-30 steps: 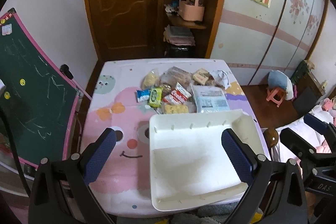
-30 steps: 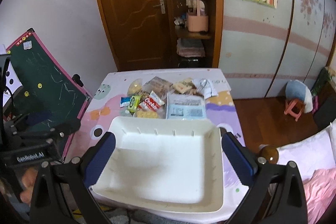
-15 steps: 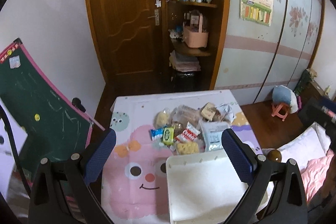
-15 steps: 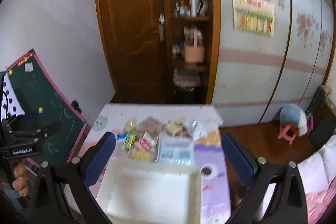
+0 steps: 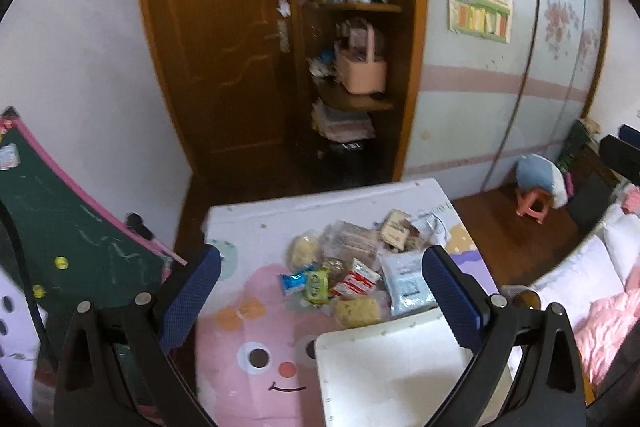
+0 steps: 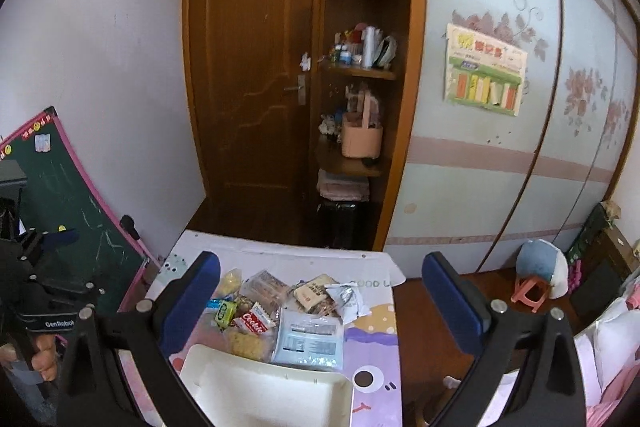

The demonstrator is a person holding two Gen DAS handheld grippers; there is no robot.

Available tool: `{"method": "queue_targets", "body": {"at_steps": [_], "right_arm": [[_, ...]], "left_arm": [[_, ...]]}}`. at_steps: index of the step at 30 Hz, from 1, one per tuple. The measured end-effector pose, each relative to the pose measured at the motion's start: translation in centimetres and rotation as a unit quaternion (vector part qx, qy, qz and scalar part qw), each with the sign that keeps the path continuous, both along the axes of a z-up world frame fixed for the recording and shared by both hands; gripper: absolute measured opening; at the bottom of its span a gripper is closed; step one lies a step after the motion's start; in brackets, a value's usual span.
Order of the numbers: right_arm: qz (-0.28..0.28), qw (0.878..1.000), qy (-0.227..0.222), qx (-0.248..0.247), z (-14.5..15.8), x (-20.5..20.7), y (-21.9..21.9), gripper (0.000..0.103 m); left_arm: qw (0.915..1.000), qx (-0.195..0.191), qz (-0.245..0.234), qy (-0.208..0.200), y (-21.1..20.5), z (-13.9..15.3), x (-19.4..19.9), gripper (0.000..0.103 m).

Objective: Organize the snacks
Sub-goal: 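Reach both tools over the snack pile toward the green cake and clear bag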

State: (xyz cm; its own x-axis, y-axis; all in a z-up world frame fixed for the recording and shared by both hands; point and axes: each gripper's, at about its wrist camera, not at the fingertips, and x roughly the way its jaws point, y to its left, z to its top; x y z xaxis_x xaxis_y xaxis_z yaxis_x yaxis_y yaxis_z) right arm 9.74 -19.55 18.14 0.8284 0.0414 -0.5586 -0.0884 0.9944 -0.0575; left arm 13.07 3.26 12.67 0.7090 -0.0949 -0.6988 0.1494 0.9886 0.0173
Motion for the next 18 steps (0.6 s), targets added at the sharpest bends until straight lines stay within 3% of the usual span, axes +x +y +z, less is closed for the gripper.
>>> {"method": "queue_targets", "body": {"at_steps": [6, 10, 14, 18], "right_arm": [[0.016, 0.998, 0.064, 0.017, -4.5, 4.3, -0.6, 0.101], [0.020, 0.993, 0.111, 0.019, -8.7, 7.7, -1.4, 0.101], [0.021, 0.984, 0.176, 0.032, -14.1, 11.5, -2.4, 0.101], [0.022, 0.970, 0.238, 0.038, -20.3, 14.5, -3.1, 0.101]], "left_arm": [[0.9988, 0.011, -0.007, 0.048, -0.5, -4.9, 4.3, 0.100], [0.9951, 0.043, 0.006, 0.088, -0.6, -9.1, 8.0, 0.100], [0.9884, 0.056, 0.005, 0.141, -0.3, -14.0, 11.3, 0.100], [0.9768, 0.043, 0.020, 0.209, 0.8, -20.0, 14.5, 0.100]]}}
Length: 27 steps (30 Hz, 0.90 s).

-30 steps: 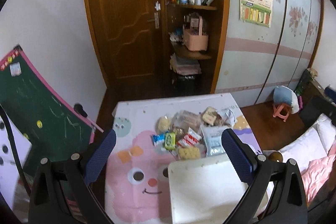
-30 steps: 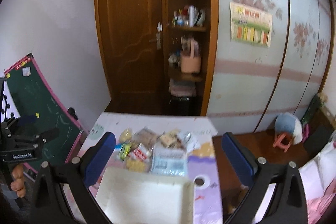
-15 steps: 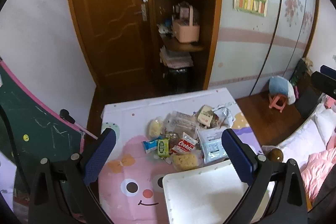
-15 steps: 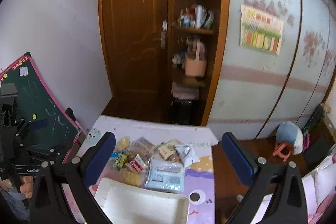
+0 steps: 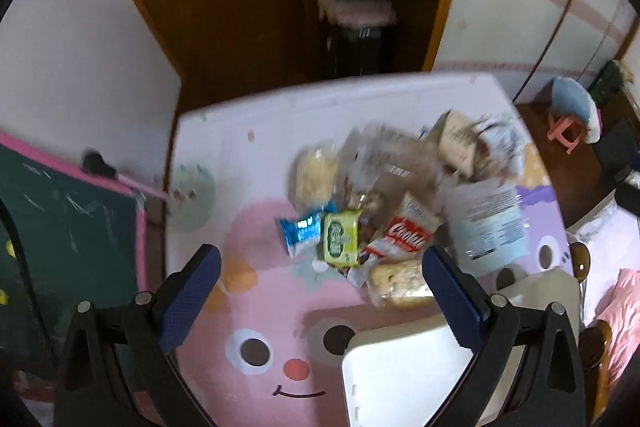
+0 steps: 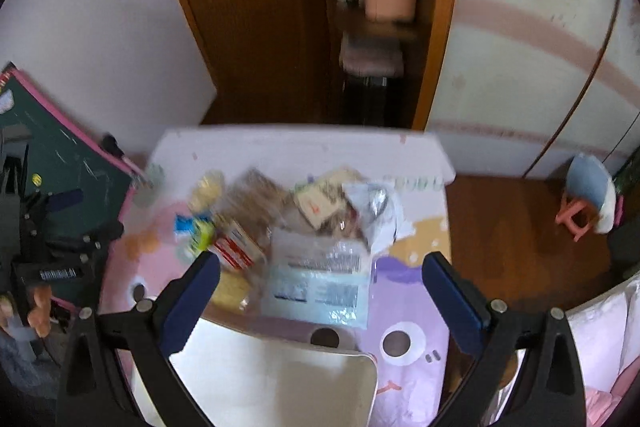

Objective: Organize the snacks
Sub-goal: 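Reach both tools over the snack pile toward the green cake and clear bag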

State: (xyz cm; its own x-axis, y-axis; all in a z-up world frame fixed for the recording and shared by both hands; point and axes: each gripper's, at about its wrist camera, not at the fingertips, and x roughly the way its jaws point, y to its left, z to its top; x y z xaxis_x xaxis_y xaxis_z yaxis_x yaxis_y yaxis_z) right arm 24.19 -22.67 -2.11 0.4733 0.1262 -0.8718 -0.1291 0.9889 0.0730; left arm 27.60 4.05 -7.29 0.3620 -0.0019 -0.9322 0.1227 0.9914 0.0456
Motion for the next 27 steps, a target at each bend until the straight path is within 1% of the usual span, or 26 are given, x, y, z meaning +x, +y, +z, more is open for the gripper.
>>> {"method": "queue_targets", "body": {"at_steps": [2, 3, 6, 9, 11, 15, 17, 21, 23, 24, 27], "right_arm": [[0.003, 1.000, 0.027, 0.003, -2.9, 1.0, -0.1, 0.101], [0.004, 0.999, 0.044, 0.009, -4.4, 1.6, -0.3, 0.101], [-0.005, 0.995, 0.094, 0.024, -8.7, 3.1, -0.8, 0.101], [-0.008, 0.991, 0.132, 0.032, -12.3, 4.3, -1.0, 0.101], [-0.007, 0.988, 0.149, 0.038, -14.1, 4.9, -1.0, 0.101], [-0.020, 0.983, 0.176, 0.046, -16.6, 5.8, -1.6, 0.101], [-0.025, 0.980, 0.188, 0.055, -17.5, 6.1, -1.9, 0.101], [-0.028, 0.977, 0.205, 0.057, -19.0, 6.7, -2.3, 0.101], [-0.033, 0.974, 0.216, 0.060, -19.9, 6.9, -2.4, 0.101], [-0.036, 0.972, 0.224, 0.064, -20.3, 7.0, -2.5, 0.101], [-0.040, 0.966, 0.242, 0.079, -21.2, 7.3, -2.5, 0.101]], "left_arm": [[0.9994, -0.011, 0.009, 0.033, 0.6, -3.2, 1.3, 0.100], [0.9990, -0.011, 0.013, 0.042, 0.8, -4.3, 1.7, 0.099], [0.9967, -0.014, 0.029, 0.074, 1.5, -8.2, 2.9, 0.092], [0.9938, -0.020, 0.042, 0.101, 2.2, -11.1, 3.7, 0.083], [0.9928, -0.022, 0.045, 0.109, 2.3, -12.5, 4.1, 0.080], [0.9912, -0.031, 0.047, 0.120, 2.1, -14.7, 5.2, 0.074], [0.9912, -0.032, 0.044, 0.121, 1.9, -15.2, 5.5, 0.074], [0.9899, -0.044, 0.045, 0.127, 1.7, -16.2, 6.2, 0.073], [0.9884, -0.050, 0.050, 0.134, 1.6, -16.8, 6.6, 0.070], [0.9874, -0.054, 0.053, 0.139, 1.5, -17.0, 7.0, 0.067], [0.9847, -0.060, 0.068, 0.149, 2.1, -17.9, 7.7, 0.067]]}}
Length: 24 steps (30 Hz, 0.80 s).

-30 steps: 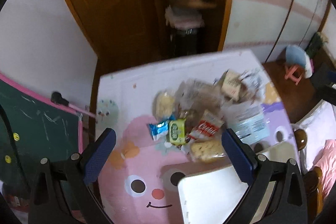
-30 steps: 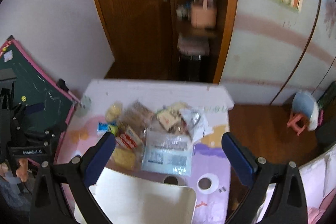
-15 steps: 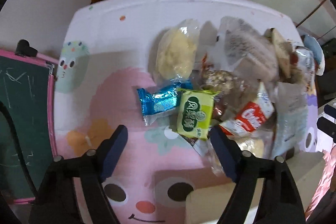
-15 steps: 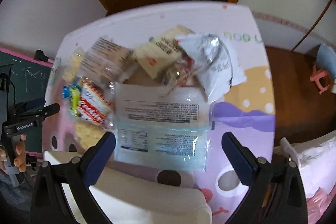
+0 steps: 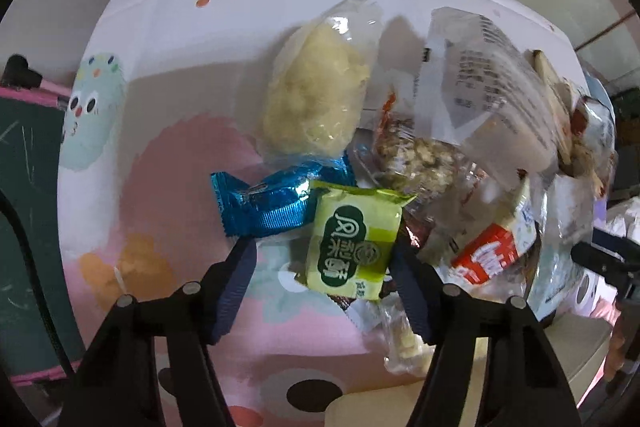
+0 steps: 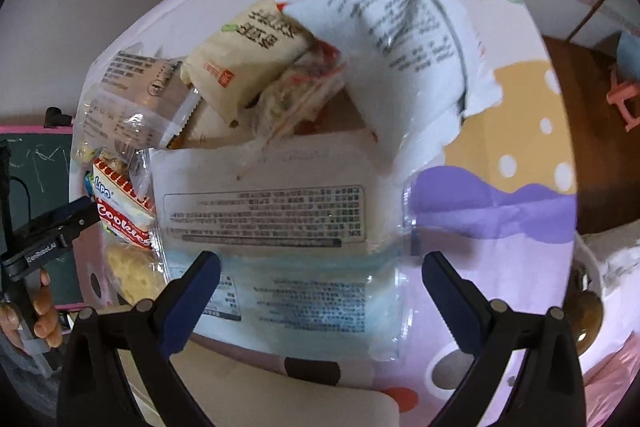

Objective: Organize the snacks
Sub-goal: 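Reach both tools over the snack pile toward the green cake and clear bag, then grasp the green-wrapped cake with left gripper while right grasps the clear printed bag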

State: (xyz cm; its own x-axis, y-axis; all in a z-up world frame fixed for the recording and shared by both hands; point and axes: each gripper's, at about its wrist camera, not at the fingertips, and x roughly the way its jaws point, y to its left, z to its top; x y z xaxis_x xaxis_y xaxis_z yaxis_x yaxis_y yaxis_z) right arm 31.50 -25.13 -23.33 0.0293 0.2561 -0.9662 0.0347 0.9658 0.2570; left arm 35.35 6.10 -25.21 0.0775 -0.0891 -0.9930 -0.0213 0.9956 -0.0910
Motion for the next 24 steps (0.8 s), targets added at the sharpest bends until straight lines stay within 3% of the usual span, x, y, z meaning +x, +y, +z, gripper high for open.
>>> {"method": "queue_targets", "body": {"at_steps": [8, 15, 17, 19, 20, 22, 23, 24], "right_arm": [[0.015, 1.000, 0.016, -0.010, -0.4, 0.7, 2.1, 0.103], [0.015, 0.999, 0.035, -0.008, -1.2, 1.5, 4.1, 0.103], [0.013, 0.999, 0.030, -0.008, -1.5, 1.3, 4.7, 0.102], [0.011, 1.000, 0.018, -0.008, -1.2, 0.9, 4.4, 0.093], [0.008, 1.000, 0.008, -0.005, -0.9, 0.7, 4.4, 0.082], [0.009, 1.000, -0.008, -0.006, 0.0, 0.2, 3.4, 0.054], [0.009, 1.000, -0.018, -0.009, 0.7, 0.0, 3.2, 0.024], [0.008, 1.000, -0.017, -0.009, 1.2, -0.2, 2.3, 0.008]], "left_arm": [[0.9999, -0.001, 0.011, 0.001, 0.8, -0.7, 0.7, 0.065], [0.9999, 0.010, -0.014, 0.000, -1.7, 0.0, 0.1, 0.040], [0.9996, 0.018, -0.022, -0.005, -2.1, 0.2, 0.0, 0.038], [0.9995, 0.018, -0.025, -0.010, -2.5, 0.3, -0.2, 0.036], [0.9996, 0.013, -0.023, -0.012, -2.6, 0.3, -0.4, 0.036], [0.9997, 0.007, -0.016, -0.018, -2.8, 0.3, -1.6, 0.035], [0.9996, 0.006, -0.014, -0.022, -2.9, 0.3, -2.0, 0.035], [0.9996, 0.005, -0.012, -0.026, -2.9, 0.4, -2.3, 0.035]]}}
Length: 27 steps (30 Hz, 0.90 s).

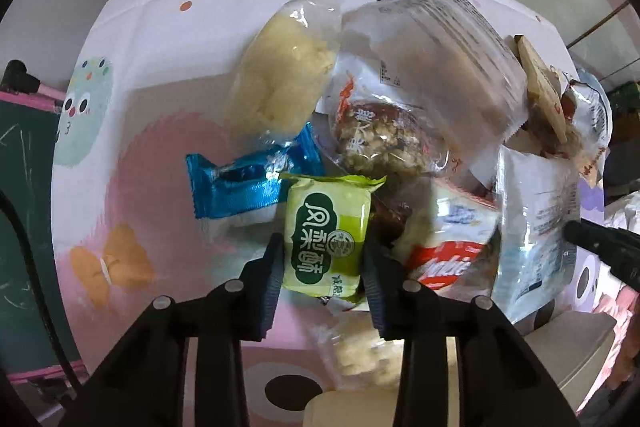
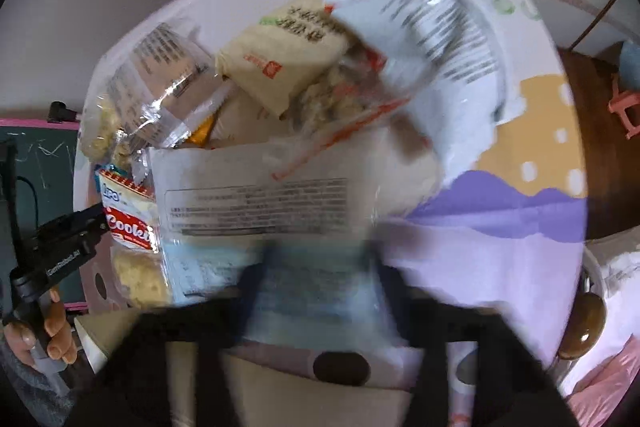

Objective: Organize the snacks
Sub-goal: 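Grasp the green-wrapped cake with left gripper while right grasps the clear printed bag, then drop the green cake and clear bag into the white tray with both grippers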

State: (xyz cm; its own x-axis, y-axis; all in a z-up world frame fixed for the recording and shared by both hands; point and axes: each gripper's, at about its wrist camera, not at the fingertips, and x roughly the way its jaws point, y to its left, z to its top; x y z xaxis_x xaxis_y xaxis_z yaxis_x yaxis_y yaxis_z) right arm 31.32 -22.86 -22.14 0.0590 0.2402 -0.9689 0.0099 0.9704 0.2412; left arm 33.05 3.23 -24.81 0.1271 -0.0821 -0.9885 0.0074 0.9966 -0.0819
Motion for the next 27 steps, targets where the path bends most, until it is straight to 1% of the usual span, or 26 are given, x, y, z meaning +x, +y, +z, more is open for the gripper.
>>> {"method": "queue_targets", "body": {"at_steps": [2, 4, 7, 10, 13, 14, 15, 17, 19, 20, 21, 22, 24, 27], "right_arm": [[-0.004, 1.000, 0.000, 0.007, 0.5, -0.4, -0.8, 0.005], [0.000, 1.000, -0.016, -0.013, 1.1, -1.2, -0.6, 0.005], [-0.002, 0.999, -0.043, -0.012, 2.6, -2.4, -0.1, 0.003], [0.006, 0.996, -0.089, -0.015, 5.2, -4.1, 0.5, 0.003], [0.014, 0.989, -0.141, -0.028, 8.7, -5.4, 1.3, 0.003], [0.016, 0.987, -0.158, -0.035, 10.0, -5.9, 1.3, 0.003], [0.019, 0.982, -0.180, -0.044, 11.5, -6.6, 1.5, 0.003], [0.023, 0.975, -0.215, -0.053, 14.4, -7.7, 1.5, 0.003], [0.025, 0.968, -0.244, -0.053, 17.3, -9.0, 1.2, 0.003], [0.026, 0.965, -0.255, -0.051, 18.2, -9.7, 1.0, 0.003], [0.027, 0.961, -0.272, -0.049, 19.6, -10.6, 1.3, 0.003], [0.028, 0.957, -0.285, -0.047, 20.7, -11.5, 1.4, 0.003], [0.033, 0.948, -0.315, -0.040, 23.6, -14.0, 1.9, 0.003], [0.042, 0.934, -0.353, -0.040, 26.3, -18.1, 2.7, 0.003]], "left_arm": [[0.9999, -0.007, 0.005, -0.011, 0.2, 0.6, -0.8, 0.035], [0.9995, -0.013, 0.011, -0.028, 0.4, 1.6, -1.5, 0.035], [0.9982, -0.012, 0.014, -0.056, 1.2, 3.9, -2.8, 0.035], [0.9957, -0.014, 0.009, -0.091, 1.5, 6.4, -4.2, 0.035], [0.9916, -0.017, 0.001, -0.128, 1.8, 9.5, -5.5, 0.035], [0.9892, -0.019, -0.004, -0.145, 1.7, 11.0, -6.3, 0.035], [0.9878, -0.022, -0.006, -0.154, 2.0, 11.7, -6.4, 0.035], [0.9833, -0.033, -0.014, -0.178, 2.3, 14.8, -8.3, 0.035], [0.9796, -0.041, -0.019, -0.196, 3.0, 17.1, -10.0, 0.035], [0.9767, -0.046, -0.025, -0.208, 2.9, 18.6, -11.0, 0.035], [0.9749, -0.048, -0.029, -0.215, 3.0, 19.4, -11.5, 0.035], [0.9722, -0.051, -0.035, -0.226, 2.9, 20.8, -12.7, 0.035], [0.9677, -0.059, -0.046, -0.241, 2.8, 22.9, -14.6, 0.035], [0.9610, -0.062, -0.065, -0.261, 2.6, 25.7, -18.4, 0.035]]}}
